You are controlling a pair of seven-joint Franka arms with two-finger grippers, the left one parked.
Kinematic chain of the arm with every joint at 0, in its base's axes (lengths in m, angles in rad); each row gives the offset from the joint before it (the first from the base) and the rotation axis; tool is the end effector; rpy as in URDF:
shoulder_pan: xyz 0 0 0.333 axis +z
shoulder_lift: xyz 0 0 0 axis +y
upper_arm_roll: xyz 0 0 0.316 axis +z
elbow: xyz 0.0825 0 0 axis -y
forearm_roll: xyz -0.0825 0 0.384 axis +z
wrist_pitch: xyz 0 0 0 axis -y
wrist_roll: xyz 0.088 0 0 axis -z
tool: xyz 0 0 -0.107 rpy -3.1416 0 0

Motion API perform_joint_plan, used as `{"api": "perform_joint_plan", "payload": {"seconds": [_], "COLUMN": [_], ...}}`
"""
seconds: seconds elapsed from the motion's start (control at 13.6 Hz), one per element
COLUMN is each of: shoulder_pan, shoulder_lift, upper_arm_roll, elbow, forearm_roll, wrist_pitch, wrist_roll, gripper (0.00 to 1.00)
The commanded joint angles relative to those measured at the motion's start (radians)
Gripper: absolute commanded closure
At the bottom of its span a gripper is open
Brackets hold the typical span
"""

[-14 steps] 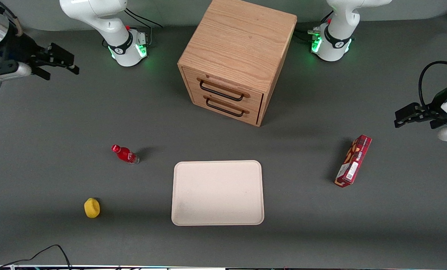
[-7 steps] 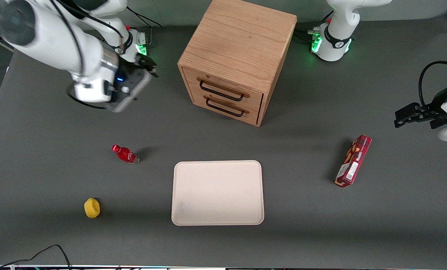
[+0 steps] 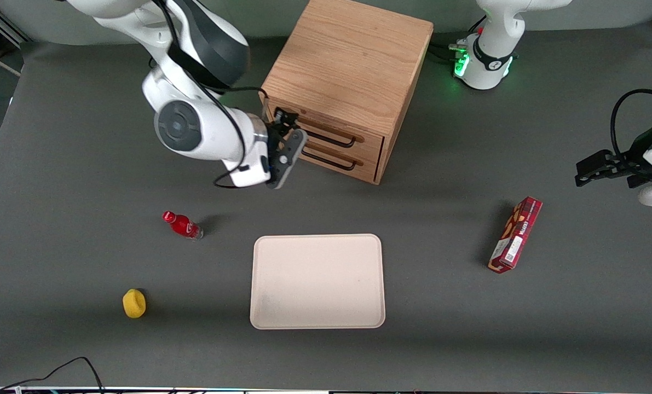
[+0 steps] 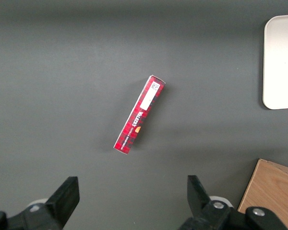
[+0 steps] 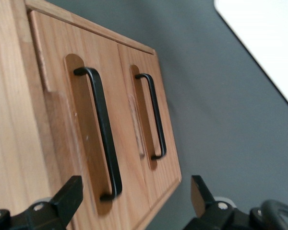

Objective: Open upper drawer
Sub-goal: 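Move the right gripper to the upper drawer's black handle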

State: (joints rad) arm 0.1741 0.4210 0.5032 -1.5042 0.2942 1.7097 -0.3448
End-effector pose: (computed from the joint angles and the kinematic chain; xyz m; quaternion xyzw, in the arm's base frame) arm 0.5211 0.3939 0.4464 -0.8633 -0.4357 0.1203 0.2246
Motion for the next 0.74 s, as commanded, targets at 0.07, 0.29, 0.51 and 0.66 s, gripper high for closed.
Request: {"api": "perform_joint_plan", "payload": {"seconds": [0.07,0.29,0.51,0.66], "shoulder_pan": [0.028,0.028,0.041,0.042], "shoulder_lift": [0.079,0.104,0.111,0.127], "upper_arm_roll": [0.018,0.052,0.067,0.067], "elbow": [0.021,-0.014,-0.05,-0.057], "forearm_roll": [0.008,0.003,0.003,0.003], "wrist_pitch": [0.068,0.145,0.197,0.218], "wrist_roll": [-0.017,-0.016,-0.014,-0.014], "gripper": [0.0,0.0,0.0,0.0]}}
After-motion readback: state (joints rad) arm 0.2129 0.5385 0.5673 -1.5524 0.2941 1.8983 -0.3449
